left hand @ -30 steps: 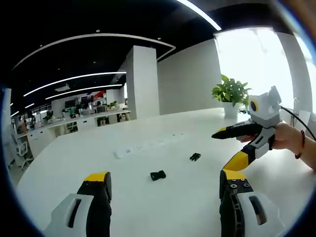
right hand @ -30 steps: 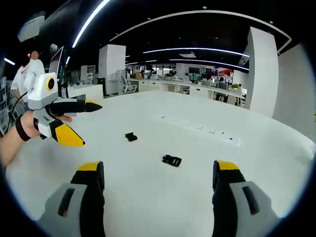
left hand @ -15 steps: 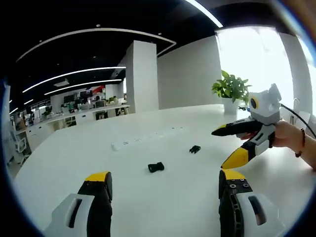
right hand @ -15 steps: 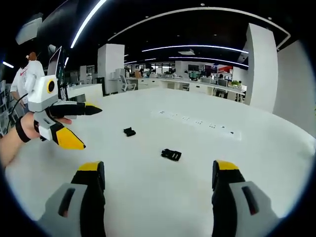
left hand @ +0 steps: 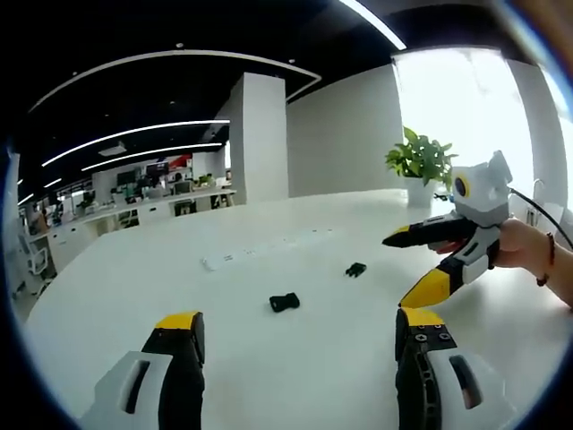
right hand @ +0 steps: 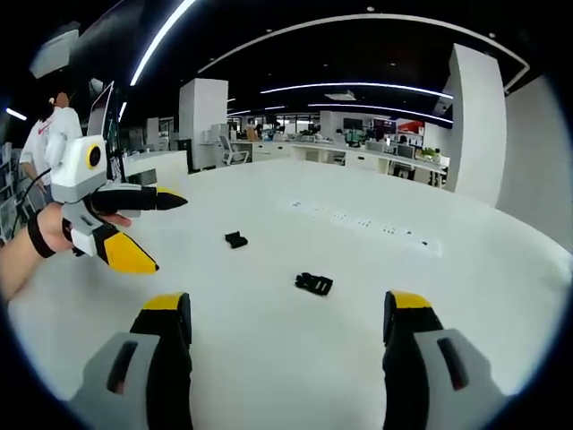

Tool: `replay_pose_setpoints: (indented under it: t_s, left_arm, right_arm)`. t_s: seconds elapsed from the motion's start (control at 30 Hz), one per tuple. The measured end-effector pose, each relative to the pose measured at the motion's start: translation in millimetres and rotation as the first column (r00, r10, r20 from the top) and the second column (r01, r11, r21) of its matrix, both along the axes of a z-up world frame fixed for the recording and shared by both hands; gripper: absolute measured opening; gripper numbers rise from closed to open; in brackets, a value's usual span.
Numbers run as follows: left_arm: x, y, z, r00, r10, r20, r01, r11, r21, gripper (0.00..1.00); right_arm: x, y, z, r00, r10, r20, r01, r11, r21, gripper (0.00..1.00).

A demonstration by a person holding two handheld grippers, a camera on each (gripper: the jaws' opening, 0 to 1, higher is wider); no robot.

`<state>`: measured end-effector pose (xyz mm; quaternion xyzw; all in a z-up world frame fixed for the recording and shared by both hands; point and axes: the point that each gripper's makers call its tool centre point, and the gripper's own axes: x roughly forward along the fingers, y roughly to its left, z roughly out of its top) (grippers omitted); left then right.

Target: Snap the two parts of the plastic buckle together until the buckle closes and remains connected.

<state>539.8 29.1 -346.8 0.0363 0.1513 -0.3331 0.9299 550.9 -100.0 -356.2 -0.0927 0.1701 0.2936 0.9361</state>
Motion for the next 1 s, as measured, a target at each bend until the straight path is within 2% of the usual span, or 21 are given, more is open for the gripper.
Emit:
replay_pose_setpoints:
  t_s: [0.7,1.0]
  left_arm:
    - [13.3,-2.3,-3.9,1.0,-0.002,0.002,0.002,1.0,0.008,0.86]
    - [17.9,-4.1,-8.6,1.0,-0.004,-0.014,0.004,1.0,0.002,0.86]
  right_arm:
    - [10.3,5.1,-5.8,1.0,0.006,-0.008,-0.006,1.0,-0.008,0.88]
    - [16.3,0.7,-11.4,1.0,0.0,-0.025,0.0,1.0,-0.011,0.87]
